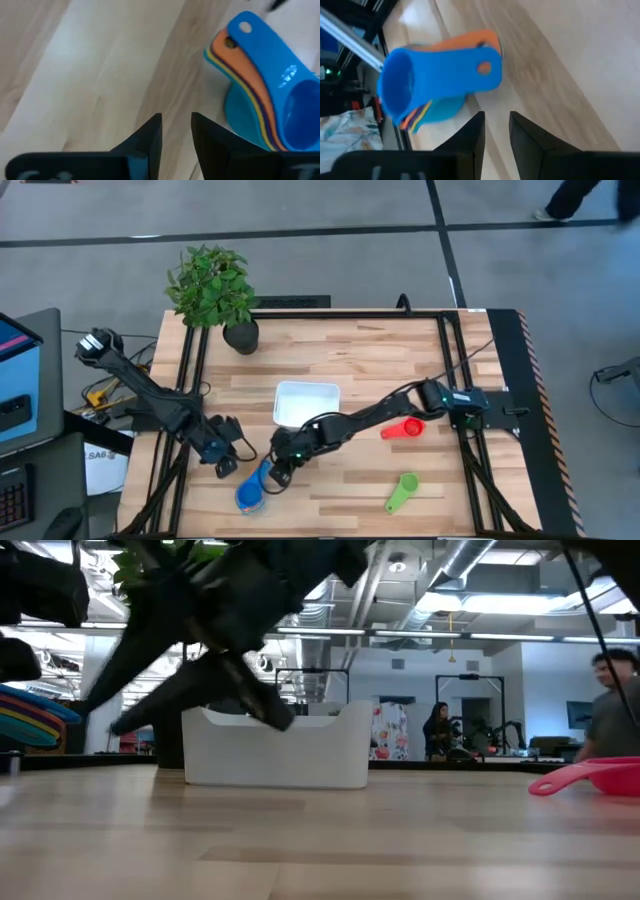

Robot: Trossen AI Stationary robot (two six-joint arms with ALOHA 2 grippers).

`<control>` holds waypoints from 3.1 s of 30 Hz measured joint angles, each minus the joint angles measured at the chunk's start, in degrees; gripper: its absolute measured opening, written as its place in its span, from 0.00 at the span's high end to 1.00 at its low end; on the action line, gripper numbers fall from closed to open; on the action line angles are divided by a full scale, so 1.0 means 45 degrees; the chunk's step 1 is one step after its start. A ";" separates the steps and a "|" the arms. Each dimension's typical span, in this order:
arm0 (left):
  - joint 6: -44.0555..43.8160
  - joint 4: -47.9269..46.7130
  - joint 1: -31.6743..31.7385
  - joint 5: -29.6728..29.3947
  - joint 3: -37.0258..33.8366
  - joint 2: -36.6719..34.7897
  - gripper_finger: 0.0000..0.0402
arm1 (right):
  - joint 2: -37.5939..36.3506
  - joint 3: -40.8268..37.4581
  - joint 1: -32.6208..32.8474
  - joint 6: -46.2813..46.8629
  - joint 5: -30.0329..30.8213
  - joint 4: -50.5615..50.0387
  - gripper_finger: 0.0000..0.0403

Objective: Nest measuring cups in basket
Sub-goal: Stack the blue measuring cup into the orange measuring cup, then stack the red measuring cup into the light blue measuring cup

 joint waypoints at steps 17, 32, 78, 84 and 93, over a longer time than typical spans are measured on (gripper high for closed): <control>0.1363 0.2581 0.0005 -0.0346 -0.0005 0.2010 0.80 | 0.0140 0.0451 -0.0422 -0.0121 0.0311 -0.0399 0.73; 0.1472 0.2218 0.0029 -0.0736 -0.0005 0.2742 0.80 | 0.0362 0.0456 0.0064 0.0784 0.1598 0.0166 0.78; 0.1832 0.0162 0.0107 -0.5864 0.0636 -0.2968 0.80 | -0.9556 -0.7867 0.0602 -0.0007 0.4392 -0.8510 0.78; 0.0968 0.0417 0.0186 -0.7385 0.0636 -0.2567 0.80 | -1.1431 -1.0700 0.0189 -0.2363 0.2956 -0.8660 0.73; -0.0603 0.0811 0.1274 -0.7660 0.0631 -0.1333 0.80 | -1.2056 -1.3248 -0.1380 -0.9604 0.1293 -0.9014 0.61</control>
